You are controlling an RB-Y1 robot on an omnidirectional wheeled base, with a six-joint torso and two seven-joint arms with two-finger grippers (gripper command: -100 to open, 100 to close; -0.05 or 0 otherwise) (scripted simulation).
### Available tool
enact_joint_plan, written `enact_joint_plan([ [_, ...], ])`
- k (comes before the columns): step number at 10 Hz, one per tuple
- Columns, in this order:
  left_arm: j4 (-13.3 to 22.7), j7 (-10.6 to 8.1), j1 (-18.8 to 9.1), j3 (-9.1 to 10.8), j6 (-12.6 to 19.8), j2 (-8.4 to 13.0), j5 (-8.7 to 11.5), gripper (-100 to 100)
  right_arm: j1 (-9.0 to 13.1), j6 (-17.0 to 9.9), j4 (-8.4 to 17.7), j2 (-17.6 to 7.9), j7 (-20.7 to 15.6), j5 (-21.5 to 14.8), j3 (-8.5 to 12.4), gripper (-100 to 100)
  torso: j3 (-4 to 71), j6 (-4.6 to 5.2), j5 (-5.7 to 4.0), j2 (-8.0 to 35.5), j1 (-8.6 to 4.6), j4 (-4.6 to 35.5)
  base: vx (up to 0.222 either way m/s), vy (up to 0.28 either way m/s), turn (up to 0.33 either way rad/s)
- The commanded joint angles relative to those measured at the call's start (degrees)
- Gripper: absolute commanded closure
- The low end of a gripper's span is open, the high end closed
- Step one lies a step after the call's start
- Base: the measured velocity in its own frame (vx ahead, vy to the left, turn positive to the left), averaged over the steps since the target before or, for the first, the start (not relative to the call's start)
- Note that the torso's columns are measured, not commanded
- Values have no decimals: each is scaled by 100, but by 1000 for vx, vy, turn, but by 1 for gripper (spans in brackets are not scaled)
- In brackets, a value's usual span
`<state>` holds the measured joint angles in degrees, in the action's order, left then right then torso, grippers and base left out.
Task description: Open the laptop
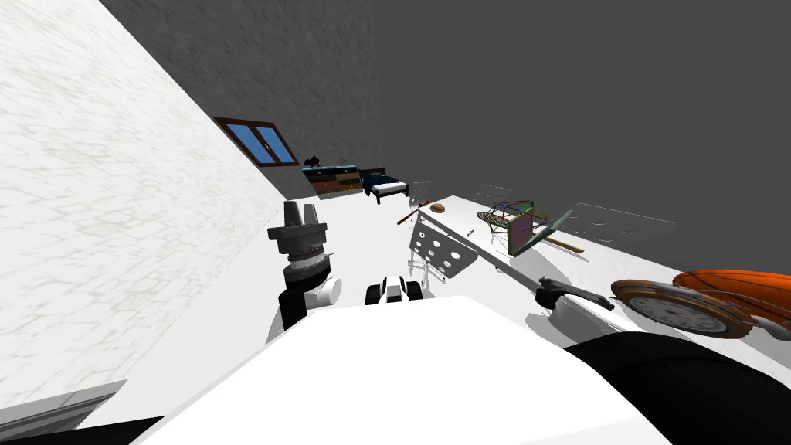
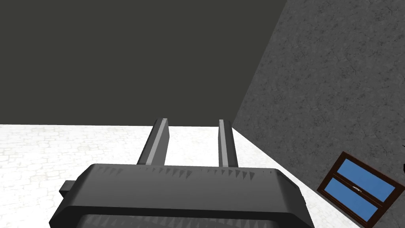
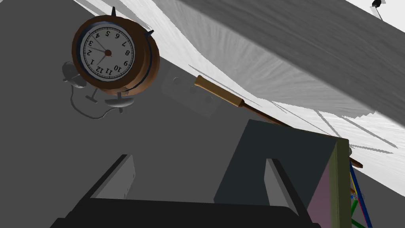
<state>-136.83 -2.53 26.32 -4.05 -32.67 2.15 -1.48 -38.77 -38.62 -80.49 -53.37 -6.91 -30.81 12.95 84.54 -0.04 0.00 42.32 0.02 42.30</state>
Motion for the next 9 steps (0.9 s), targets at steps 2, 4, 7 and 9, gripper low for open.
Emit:
enact_joint_plan([
  [2, 0, 0, 0, 0, 0, 0, 0, 0, -131, -431, 455, -353, -135, -206, 124, -100, 1, 0, -1, -2, -2, -1, 114, 18, 254],
  [4, -1, 0, 1, 1, 0, 0, 0, 0, -164, -673, 581, -471, -198, -262, 151, -100, 8, 9, -3, -10, -6, -5, 113, 8, 155],
  [7, 0, 0, 1, 0, 0, 0, 0, 0, -219, -969, 782, -663, -303, -352, 195, -100, 7, 4, 2, -9, 0, -3, 121, 10, 184],
  [9, 0, 0, 0, 1, 0, 0, 0, 0, -258, -1163, 911, -789, -377, -412, 224, -100, -7, -6, 2, 12, -3, 5, 66, 3, 129],
])
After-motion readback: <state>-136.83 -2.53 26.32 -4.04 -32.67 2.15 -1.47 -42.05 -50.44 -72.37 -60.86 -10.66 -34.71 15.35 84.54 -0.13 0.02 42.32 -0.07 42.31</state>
